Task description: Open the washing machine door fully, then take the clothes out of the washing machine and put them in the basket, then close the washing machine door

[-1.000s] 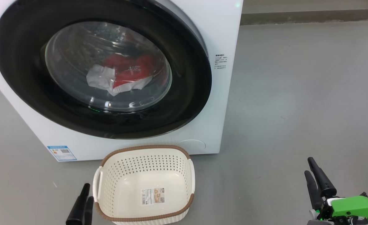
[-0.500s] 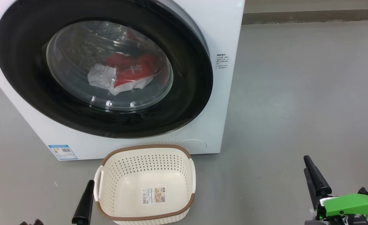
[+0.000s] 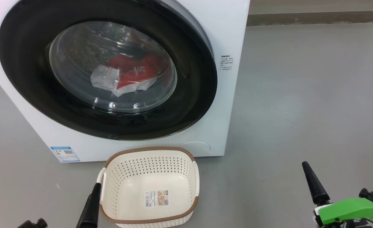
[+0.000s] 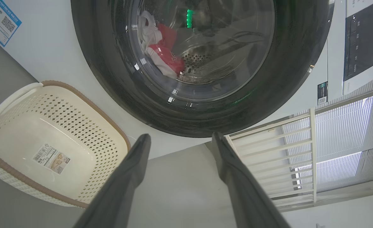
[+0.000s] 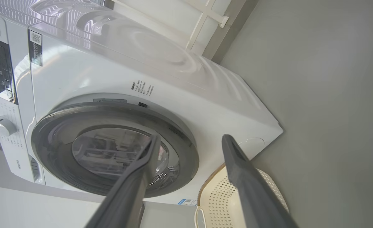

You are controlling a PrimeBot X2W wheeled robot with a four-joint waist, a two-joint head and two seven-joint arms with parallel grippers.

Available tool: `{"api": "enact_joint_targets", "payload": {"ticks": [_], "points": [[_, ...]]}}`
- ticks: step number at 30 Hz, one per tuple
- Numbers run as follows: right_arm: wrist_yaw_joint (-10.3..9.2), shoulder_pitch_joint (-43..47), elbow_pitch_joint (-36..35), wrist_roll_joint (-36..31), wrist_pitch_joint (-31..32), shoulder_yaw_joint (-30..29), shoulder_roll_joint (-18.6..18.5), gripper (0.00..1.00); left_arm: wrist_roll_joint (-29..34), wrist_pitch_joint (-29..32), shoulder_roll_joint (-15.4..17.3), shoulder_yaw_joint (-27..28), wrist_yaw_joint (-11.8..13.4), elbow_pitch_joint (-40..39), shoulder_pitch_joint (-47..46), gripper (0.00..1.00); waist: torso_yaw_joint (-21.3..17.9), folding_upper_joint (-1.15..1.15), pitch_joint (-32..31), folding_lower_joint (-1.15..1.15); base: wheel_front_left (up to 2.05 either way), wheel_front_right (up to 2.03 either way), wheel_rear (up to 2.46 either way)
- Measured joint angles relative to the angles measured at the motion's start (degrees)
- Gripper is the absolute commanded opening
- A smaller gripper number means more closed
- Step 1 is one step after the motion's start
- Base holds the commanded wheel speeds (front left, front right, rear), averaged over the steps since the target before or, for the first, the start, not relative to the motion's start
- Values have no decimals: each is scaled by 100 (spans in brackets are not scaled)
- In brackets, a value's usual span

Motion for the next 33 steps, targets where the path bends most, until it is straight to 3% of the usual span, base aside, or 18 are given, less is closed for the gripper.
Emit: {"api": "enact_joint_targets", "payload": {"ticks": [33], "points": [[1,37,-66,-2195,-555,408,-152,100,2502,-548,15,-339,212,-352,113,100,76,0,3,0,0,0,0]]}}
